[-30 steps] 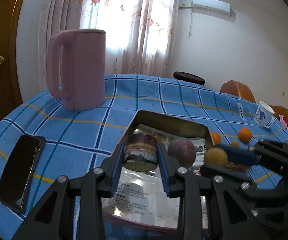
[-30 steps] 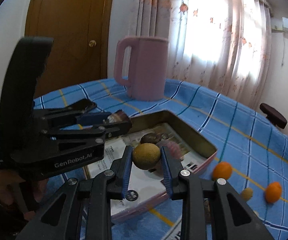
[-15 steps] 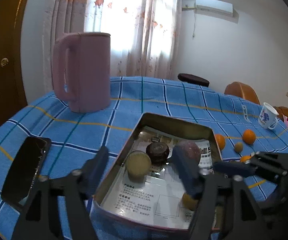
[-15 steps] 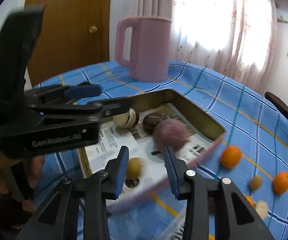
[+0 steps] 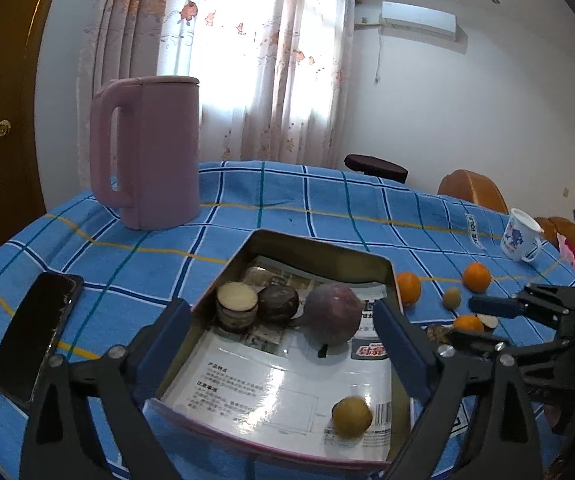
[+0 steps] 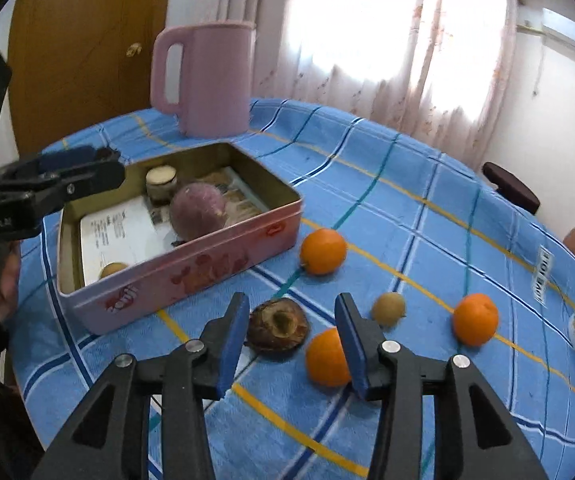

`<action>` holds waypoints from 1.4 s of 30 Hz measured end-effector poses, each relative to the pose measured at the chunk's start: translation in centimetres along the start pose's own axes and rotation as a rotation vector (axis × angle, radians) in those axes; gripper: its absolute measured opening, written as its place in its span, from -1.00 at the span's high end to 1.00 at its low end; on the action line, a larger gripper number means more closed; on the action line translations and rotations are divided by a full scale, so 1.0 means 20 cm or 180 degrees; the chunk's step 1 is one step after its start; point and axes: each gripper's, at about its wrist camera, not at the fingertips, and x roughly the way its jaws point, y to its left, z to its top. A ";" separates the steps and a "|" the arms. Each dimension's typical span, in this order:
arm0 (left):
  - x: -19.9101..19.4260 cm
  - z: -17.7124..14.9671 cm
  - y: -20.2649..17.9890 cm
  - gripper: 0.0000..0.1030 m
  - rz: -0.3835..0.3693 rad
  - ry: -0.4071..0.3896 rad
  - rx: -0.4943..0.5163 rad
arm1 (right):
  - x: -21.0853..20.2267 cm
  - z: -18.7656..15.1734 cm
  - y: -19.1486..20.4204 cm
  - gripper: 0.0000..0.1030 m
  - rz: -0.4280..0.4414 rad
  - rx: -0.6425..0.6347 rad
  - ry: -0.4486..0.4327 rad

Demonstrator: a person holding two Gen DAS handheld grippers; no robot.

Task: Organize fruits
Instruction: 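Grasp another dark brown mangosteen with the right tool and lift it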

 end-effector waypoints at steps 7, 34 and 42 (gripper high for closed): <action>0.01 0.03 0.01 -0.92 0.0063 -0.0017 0.0000 | 0.16 0.02 0.04 0.10 -0.0077 -0.0296 0.0398; -0.05 0.07 -0.19 -0.92 -0.0113 -0.0075 0.0252 | 0.06 0.05 0.04 0.55 0.0050 -0.0211 0.0173; -0.01 0.06 -0.15 -0.92 -0.0089 -0.0035 0.0208 | 0.16 0.03 -0.02 -0.09 -0.0042 -0.0105 0.0381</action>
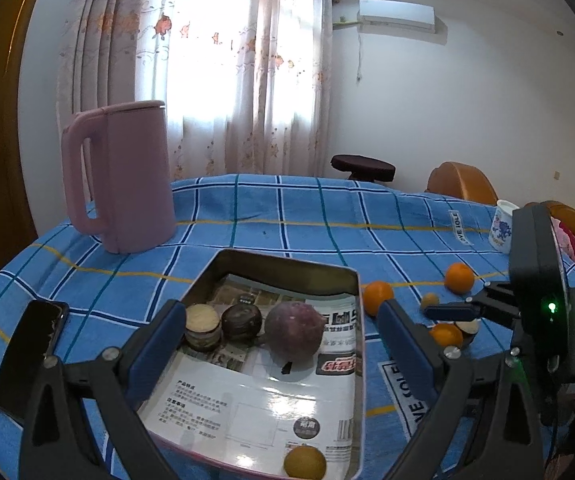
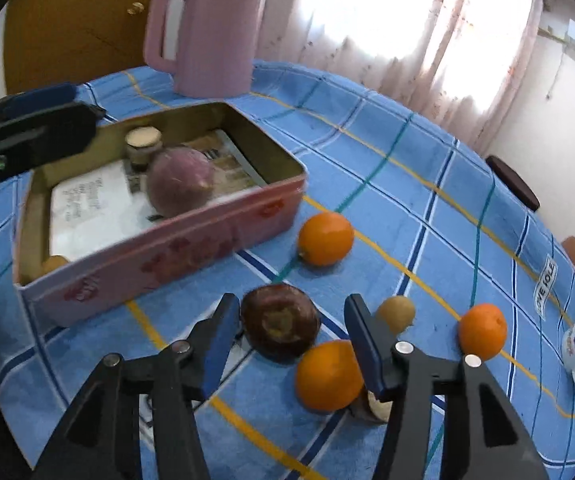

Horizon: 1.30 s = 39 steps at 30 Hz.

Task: Organize fruits
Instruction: 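Grasp another dark brown mangosteen with the right tool and lift it, then grasp an orange with the left tool while the right tool holds the mangosteen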

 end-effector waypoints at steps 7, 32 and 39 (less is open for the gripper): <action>0.04 0.01 0.03 -0.92 0.0043 0.0049 -0.0015 | -0.01 0.01 0.01 0.18 -0.0001 0.0011 -0.0061; 0.21 -0.06 -0.68 -0.56 -0.0607 0.0572 0.0876 | -0.40 -0.45 -0.44 0.18 -0.0576 0.1319 -0.0689; 0.33 -0.10 -0.73 -0.19 -0.0720 0.0927 0.0883 | -0.40 -0.46 -0.45 0.18 -0.0508 0.1327 -0.0705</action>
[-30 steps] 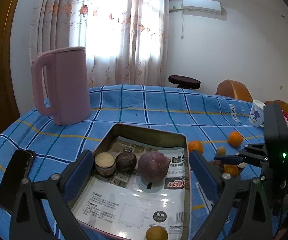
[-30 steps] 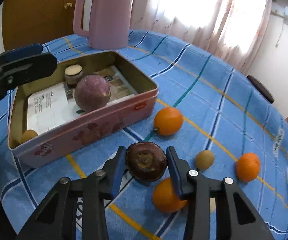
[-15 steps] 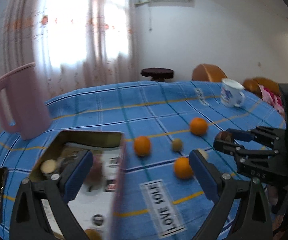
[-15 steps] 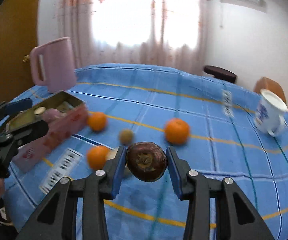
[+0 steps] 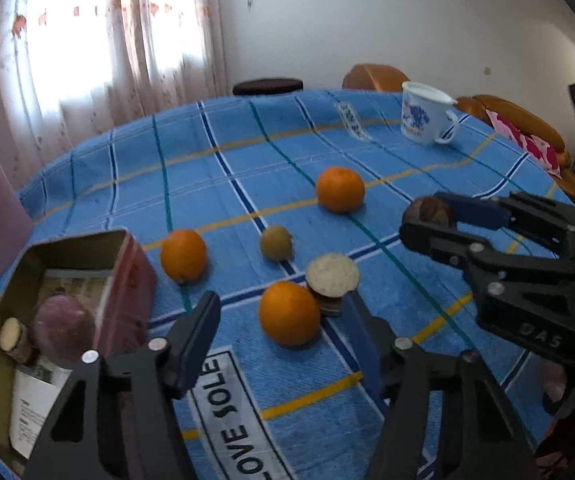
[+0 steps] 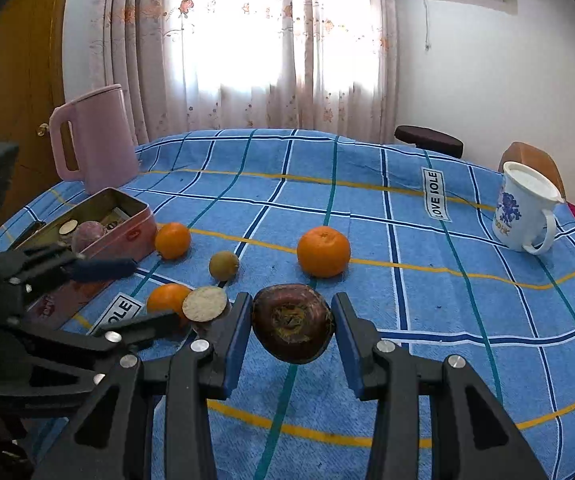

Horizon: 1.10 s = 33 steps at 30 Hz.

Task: Organize fruits
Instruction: 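Grasp an orange with the left tool while the right tool holds the mangosteen, then carry the orange with the left tool while the right tool carries the mangosteen toward the tin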

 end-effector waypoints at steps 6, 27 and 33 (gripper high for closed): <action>0.06 0.00 0.01 0.26 -0.0152 0.0142 -0.0051 | 0.01 0.00 -0.01 0.18 0.0039 0.0026 0.0028; -0.13 -0.02 0.05 0.30 -0.0023 -0.0515 -0.0134 | -0.10 -0.01 -0.02 0.18 0.0164 0.0062 -0.0314; -0.18 -0.03 0.06 0.30 0.0054 -0.0678 -0.0196 | -0.13 -0.01 -0.01 0.18 0.0170 0.0042 -0.0409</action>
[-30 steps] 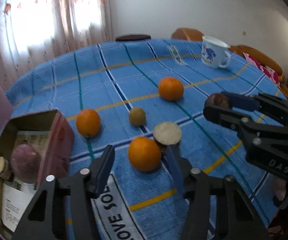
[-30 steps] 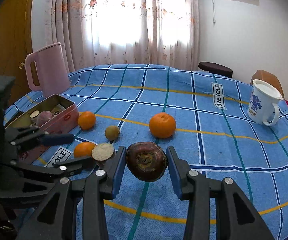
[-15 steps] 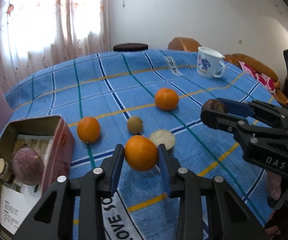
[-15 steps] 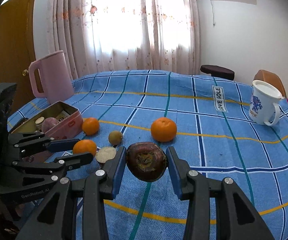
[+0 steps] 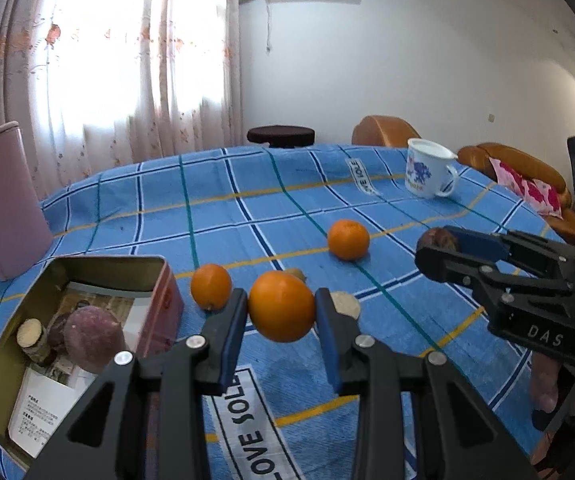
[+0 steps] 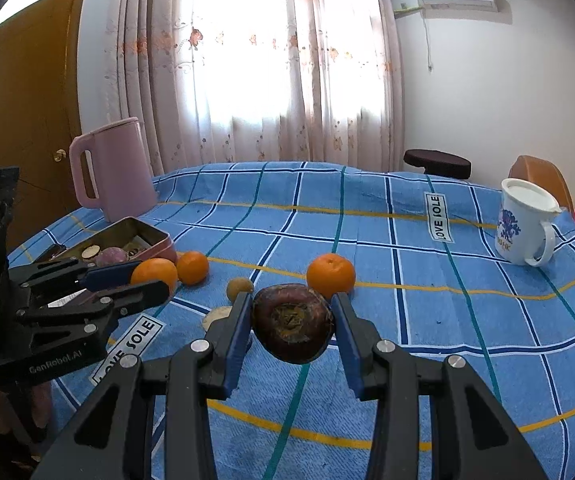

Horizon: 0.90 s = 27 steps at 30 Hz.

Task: Organize fruits
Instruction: 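Carry the orange with the left tool while the right tool carries the mangosteen toward the tin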

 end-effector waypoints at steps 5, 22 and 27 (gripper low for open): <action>-0.04 0.00 0.02 0.30 0.0069 -0.0144 -0.0058 | -0.02 0.00 0.01 0.18 0.0016 -0.0026 -0.0077; -0.14 -0.02 0.03 0.30 0.0243 -0.0500 -0.0118 | -0.10 -0.01 0.03 0.18 0.0054 -0.0122 -0.0343; -0.17 -0.02 0.02 0.30 0.0276 -0.0589 -0.0102 | -0.12 -0.01 0.04 0.18 0.0040 -0.0151 -0.0411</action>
